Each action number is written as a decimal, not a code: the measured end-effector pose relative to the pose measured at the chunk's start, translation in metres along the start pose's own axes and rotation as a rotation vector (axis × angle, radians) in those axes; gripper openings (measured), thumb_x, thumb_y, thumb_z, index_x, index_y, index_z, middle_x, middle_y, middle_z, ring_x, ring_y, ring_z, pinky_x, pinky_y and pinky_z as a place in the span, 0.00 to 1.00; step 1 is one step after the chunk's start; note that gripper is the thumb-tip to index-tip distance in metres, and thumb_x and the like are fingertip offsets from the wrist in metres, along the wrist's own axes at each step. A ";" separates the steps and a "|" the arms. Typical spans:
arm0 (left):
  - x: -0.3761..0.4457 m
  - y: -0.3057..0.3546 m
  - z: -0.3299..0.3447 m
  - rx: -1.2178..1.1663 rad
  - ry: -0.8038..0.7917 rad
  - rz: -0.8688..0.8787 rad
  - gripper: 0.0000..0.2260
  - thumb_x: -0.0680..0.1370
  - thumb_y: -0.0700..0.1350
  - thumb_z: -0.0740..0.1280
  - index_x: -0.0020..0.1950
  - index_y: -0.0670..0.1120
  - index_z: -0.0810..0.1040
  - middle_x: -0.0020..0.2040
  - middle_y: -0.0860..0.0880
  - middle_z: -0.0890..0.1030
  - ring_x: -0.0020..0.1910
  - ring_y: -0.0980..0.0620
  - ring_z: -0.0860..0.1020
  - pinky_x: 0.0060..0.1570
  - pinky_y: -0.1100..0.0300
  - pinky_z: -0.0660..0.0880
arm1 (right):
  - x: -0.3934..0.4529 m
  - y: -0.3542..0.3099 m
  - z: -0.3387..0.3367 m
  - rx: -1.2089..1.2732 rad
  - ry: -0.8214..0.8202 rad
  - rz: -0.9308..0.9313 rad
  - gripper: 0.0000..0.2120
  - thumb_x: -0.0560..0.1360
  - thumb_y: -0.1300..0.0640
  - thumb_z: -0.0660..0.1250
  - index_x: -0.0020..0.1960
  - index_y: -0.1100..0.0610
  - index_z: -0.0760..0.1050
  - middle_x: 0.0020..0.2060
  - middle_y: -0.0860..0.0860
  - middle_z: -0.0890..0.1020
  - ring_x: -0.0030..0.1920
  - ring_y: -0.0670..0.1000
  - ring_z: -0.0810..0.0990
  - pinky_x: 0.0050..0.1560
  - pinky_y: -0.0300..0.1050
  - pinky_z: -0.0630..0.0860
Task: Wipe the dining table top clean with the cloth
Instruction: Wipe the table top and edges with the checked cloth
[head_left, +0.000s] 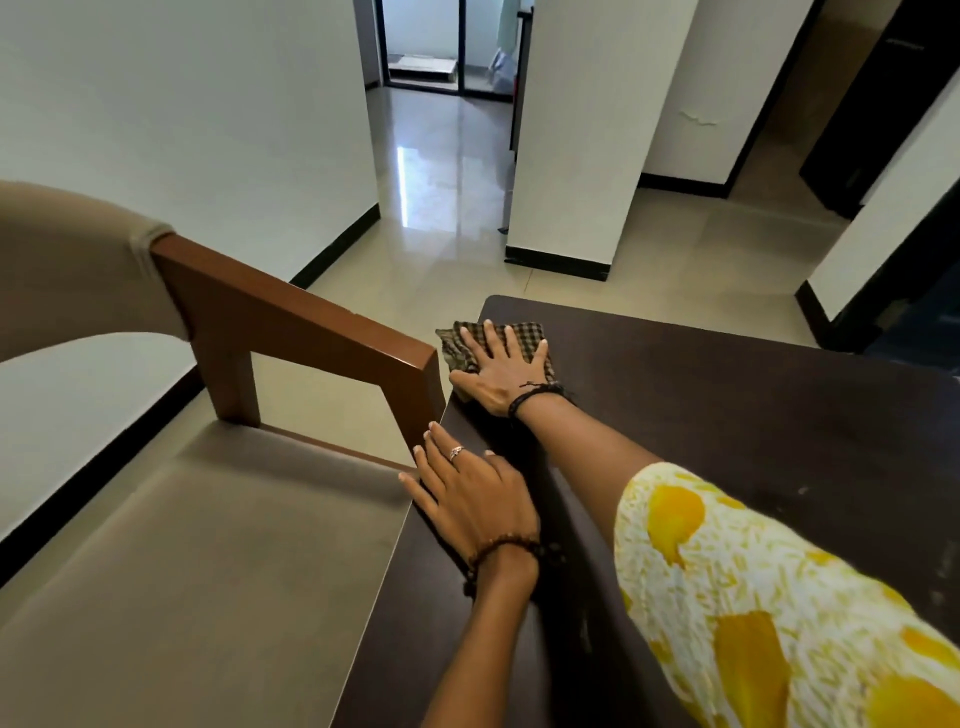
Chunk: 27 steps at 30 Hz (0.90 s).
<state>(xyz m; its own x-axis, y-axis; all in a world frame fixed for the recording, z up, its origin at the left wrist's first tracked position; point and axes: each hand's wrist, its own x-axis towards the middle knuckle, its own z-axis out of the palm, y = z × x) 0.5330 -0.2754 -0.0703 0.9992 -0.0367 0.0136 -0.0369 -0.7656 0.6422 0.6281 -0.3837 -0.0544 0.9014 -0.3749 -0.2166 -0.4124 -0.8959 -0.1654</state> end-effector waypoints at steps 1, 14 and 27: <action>0.000 0.000 -0.001 -0.009 0.000 -0.004 0.26 0.78 0.45 0.56 0.74 0.42 0.52 0.74 0.45 0.59 0.73 0.49 0.54 0.71 0.51 0.43 | -0.003 0.001 0.002 -0.008 -0.002 -0.028 0.31 0.78 0.36 0.47 0.75 0.45 0.40 0.76 0.50 0.39 0.76 0.55 0.38 0.69 0.68 0.35; 0.005 -0.010 -0.008 -0.077 0.023 0.005 0.22 0.75 0.38 0.58 0.70 0.44 0.65 0.70 0.46 0.67 0.68 0.48 0.63 0.69 0.53 0.54 | -0.032 0.008 0.015 -0.017 0.066 -0.134 0.31 0.77 0.36 0.46 0.76 0.43 0.42 0.77 0.49 0.43 0.76 0.54 0.42 0.70 0.69 0.36; 0.009 -0.010 -0.003 -0.054 0.045 0.000 0.21 0.75 0.38 0.57 0.69 0.43 0.65 0.69 0.44 0.68 0.67 0.44 0.64 0.67 0.48 0.57 | -0.055 0.021 0.021 -0.019 0.116 -0.155 0.31 0.77 0.36 0.48 0.76 0.44 0.44 0.77 0.49 0.45 0.76 0.55 0.43 0.70 0.69 0.37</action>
<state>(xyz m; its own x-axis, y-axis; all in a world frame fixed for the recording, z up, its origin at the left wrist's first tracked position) 0.5420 -0.2666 -0.0742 0.9989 -0.0071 0.0470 -0.0373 -0.7298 0.6827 0.5670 -0.3773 -0.0662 0.9635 -0.2564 -0.0774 -0.2661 -0.9489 -0.1697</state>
